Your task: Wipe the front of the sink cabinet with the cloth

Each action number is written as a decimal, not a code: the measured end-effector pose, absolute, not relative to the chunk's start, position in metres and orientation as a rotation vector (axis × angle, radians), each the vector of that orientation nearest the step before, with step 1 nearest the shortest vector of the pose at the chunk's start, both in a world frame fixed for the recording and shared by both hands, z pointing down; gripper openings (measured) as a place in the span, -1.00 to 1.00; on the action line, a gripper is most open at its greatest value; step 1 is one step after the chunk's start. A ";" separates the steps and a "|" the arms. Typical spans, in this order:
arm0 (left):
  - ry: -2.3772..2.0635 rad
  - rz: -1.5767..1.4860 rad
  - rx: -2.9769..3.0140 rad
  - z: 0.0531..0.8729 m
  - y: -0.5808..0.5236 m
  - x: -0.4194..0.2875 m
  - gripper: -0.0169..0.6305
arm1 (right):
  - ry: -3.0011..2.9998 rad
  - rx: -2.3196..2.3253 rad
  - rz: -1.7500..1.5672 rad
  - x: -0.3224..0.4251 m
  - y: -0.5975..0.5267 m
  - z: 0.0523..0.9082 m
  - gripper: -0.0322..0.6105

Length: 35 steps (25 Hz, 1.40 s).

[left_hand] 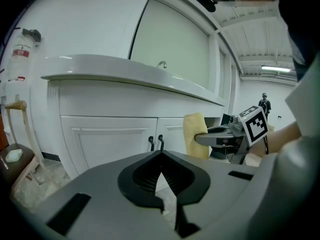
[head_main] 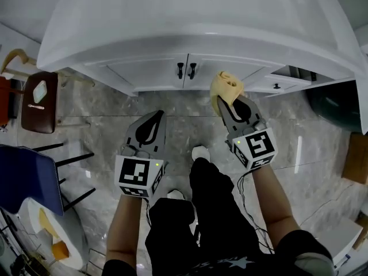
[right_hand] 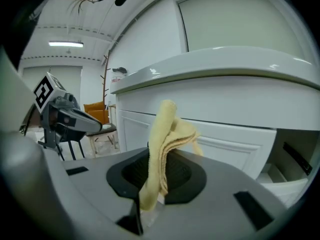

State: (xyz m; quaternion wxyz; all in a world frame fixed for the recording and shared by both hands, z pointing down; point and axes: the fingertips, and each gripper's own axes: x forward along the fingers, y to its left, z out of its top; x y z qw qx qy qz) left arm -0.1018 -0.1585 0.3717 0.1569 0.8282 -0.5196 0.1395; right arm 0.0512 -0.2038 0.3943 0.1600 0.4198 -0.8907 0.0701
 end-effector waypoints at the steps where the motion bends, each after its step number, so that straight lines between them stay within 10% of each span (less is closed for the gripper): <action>1: -1.496 0.381 2.385 0.376 -0.166 -0.103 -0.90 | -2.566 1.190 0.177 0.046 -0.210 0.396 -0.69; 17: -1.615 0.222 2.604 0.431 -0.223 -0.111 -0.90 | -2.688 1.229 -0.093 0.007 -0.276 0.417 -0.69; 35: -1.540 0.150 2.754 0.443 -0.212 -0.073 -0.90 | -2.448 1.663 -0.096 0.134 -0.275 0.432 -0.69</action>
